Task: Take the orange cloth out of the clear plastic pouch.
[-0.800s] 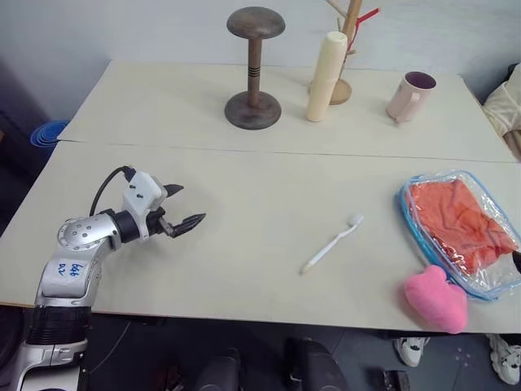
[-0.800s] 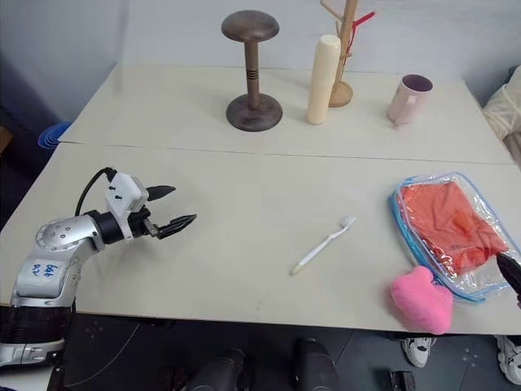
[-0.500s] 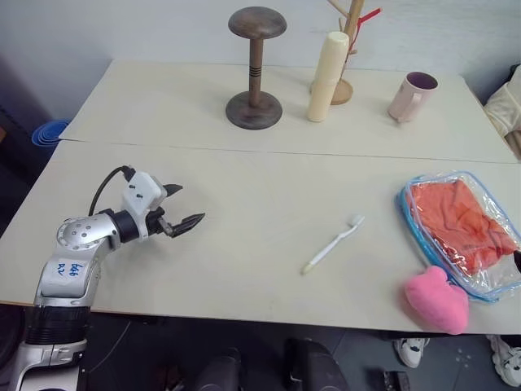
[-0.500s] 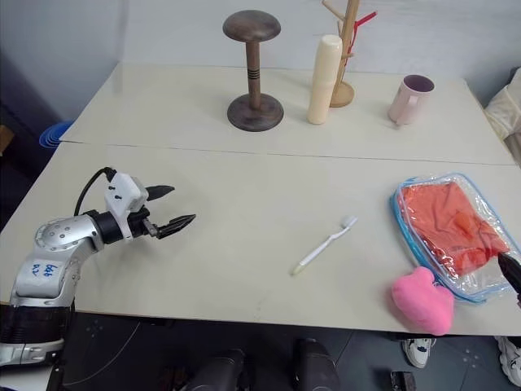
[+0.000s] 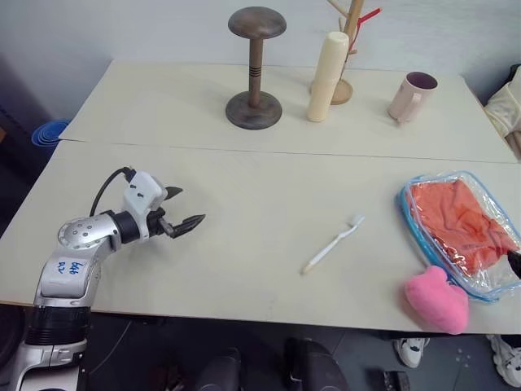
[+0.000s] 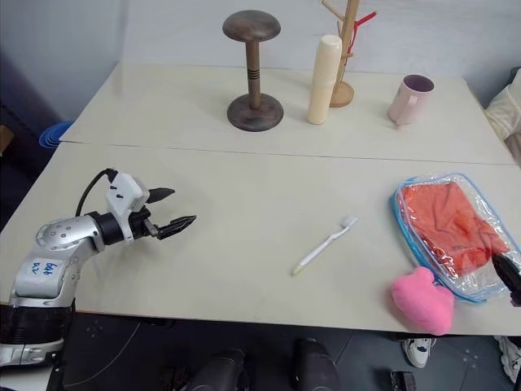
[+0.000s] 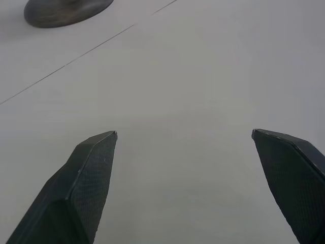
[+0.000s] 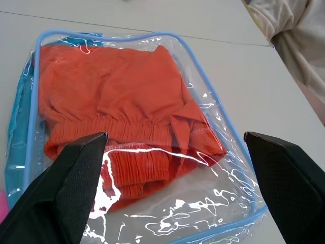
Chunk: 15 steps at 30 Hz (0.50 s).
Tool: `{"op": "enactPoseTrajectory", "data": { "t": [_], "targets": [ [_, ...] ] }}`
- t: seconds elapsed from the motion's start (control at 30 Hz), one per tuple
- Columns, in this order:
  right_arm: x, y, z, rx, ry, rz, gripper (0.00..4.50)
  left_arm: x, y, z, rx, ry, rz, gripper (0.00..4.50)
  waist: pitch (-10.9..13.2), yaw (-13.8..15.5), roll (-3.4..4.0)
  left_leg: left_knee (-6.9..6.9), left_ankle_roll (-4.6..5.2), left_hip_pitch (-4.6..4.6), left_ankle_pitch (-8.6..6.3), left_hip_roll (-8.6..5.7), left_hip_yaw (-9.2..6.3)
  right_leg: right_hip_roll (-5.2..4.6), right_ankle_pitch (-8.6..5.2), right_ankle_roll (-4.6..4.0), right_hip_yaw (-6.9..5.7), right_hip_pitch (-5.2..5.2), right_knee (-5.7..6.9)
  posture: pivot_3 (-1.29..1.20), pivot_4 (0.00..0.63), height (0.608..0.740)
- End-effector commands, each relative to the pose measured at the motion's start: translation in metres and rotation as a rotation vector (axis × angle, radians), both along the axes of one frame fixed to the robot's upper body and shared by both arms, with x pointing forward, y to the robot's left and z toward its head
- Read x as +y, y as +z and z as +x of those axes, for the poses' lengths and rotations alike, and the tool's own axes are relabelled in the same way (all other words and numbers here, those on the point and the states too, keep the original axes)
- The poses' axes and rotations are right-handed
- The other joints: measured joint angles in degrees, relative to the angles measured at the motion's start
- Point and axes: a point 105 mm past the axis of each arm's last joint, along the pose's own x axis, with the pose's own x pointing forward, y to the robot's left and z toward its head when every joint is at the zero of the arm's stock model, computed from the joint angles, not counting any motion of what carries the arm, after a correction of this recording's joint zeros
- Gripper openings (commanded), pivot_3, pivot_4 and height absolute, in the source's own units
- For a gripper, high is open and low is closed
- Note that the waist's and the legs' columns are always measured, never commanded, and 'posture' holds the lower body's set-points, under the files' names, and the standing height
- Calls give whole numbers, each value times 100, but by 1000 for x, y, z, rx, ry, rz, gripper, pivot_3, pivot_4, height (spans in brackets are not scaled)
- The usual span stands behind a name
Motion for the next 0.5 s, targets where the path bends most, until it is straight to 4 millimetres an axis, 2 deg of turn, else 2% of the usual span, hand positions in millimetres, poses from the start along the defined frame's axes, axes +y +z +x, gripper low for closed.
{"op": "enactPoseTrajectory", "data": {
  "t": [0.03,0.07,0.13,0.2,0.23,0.37,0.43,0.5],
  "targets": [
    [0,10,-1,-31,-3,-30,4500,-6,15,0,-51,-19,-5,4478,0,3,0,0,0,0,0,0,0,0,0,0,0,0,0,0,150,740],
    [2,9,0,-27,3,-22,4500,-8,15,-1,-50,-25,-6,4478,-3,5,4,0,0,0,0,0,0,0,0,0,0,0,0,0,150,740],
    [3,8,0,-24,8,-17,4500,-10,15,-1,-48,-32,-7,4478,-16,84,-20,6,-6,13,-12,50,150,25,-5,-12,62,-66,26,0,150,740],
    [7,7,1,-13,25,-47,4500,-20,16,-4,-40,-60,-16,4478,-20,145,-40,-2,-8,17,-23,140,479,21,-18,-40,123,-170,111,0,150,740],
    [10,6,1,-2,40,-59,4500,-27,18,-6,-31,-81,-27,4478,-22,144,-46,-11,-17,36,-29,200,714,10,-35,-73,143,-233,174,0,150,740],
    [27,6,3,28,132,-107,4500,-50,20,-10,5,-145,-19,4478,-23,-18,-44,1,-24,38,-32,211,688,10,-37,-73,84,-190,179,0,150,740],
    [43,14,5,29,216,-116,4500,-65,23,-8,46,-172,-33,4478,-23,-71,-44,1,-30,49,-28,211,689,11,-37,-73,88,-180,187,0,150,740],
    [69,26,3,44,363,-138,4500,-87,29,-7,110,-212,-48,4478,-23,-122,-45,1,-30,69,-28,212,687,11,-37,-73,90,-159,189,0,150,740]
  ]
}}
